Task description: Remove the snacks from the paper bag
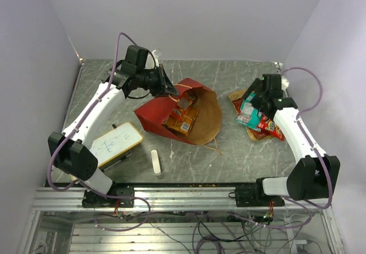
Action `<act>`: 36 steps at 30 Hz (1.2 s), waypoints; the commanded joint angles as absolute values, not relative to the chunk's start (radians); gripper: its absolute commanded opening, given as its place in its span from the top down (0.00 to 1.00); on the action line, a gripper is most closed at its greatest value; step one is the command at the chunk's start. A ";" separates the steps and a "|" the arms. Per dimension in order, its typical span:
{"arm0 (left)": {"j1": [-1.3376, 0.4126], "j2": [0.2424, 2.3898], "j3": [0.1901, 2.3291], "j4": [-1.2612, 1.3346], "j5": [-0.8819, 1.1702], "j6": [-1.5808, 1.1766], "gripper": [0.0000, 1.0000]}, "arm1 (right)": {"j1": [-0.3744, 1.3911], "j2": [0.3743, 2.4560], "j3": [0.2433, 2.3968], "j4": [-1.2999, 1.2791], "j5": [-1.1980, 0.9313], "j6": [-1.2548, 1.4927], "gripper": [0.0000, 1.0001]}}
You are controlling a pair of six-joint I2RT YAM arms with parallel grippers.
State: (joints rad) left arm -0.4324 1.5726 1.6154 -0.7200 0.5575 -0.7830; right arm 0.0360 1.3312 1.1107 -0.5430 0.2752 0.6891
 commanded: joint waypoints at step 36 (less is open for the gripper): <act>-0.429 1.414 1.448 -0.592 0.667 -0.921 0.93 | 0.757 1.212 0.741 0.262 -0.253 -0.229 0.36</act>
